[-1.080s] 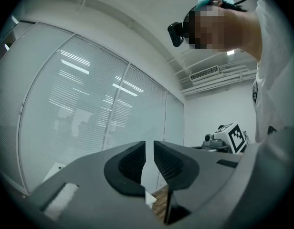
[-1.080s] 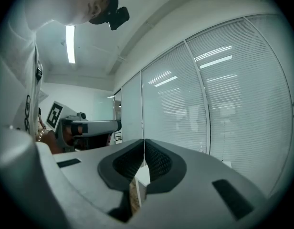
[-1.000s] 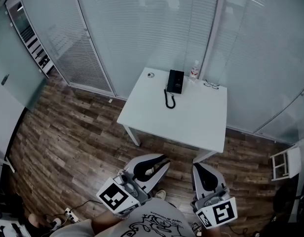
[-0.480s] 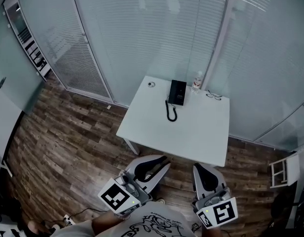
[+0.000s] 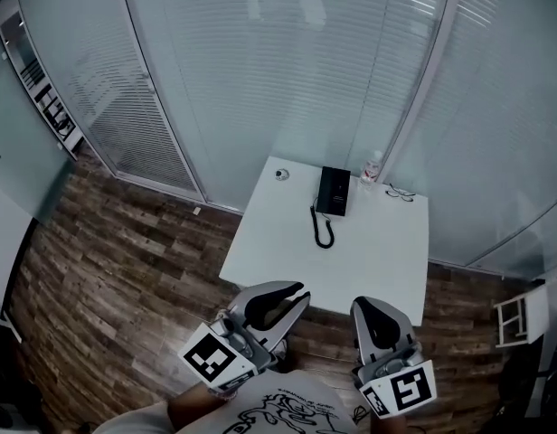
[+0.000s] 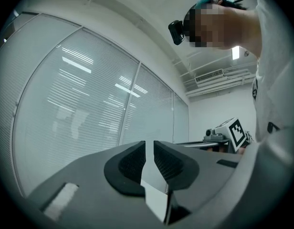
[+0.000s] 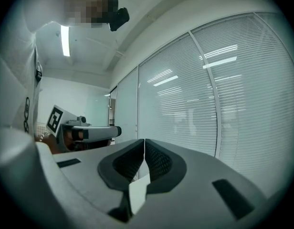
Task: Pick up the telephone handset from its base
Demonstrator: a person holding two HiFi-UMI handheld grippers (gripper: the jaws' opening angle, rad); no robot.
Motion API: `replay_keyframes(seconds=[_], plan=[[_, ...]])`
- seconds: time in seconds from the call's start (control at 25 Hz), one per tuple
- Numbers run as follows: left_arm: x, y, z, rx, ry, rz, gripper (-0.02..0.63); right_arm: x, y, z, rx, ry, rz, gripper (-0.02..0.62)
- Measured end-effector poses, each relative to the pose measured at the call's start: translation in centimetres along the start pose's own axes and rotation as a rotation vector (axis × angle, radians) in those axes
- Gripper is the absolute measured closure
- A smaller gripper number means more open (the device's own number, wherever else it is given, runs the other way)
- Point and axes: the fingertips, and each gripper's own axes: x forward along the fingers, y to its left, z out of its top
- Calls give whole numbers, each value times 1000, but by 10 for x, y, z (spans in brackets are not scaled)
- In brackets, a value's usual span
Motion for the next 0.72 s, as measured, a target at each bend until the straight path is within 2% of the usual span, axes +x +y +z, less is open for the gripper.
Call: replay_keyframes(seconds=[0.16,0.32,0.72], plan=[[-2,31,-3,13,16,-17,554,26,3,1,-2,0,-24,589],[-5,54,-13,-7,43,-18,554,42,7,-2,6,5,-45,589],[8,83,-20,-33,56,-10,554,74,-9,-12,23,22,-38,589]])
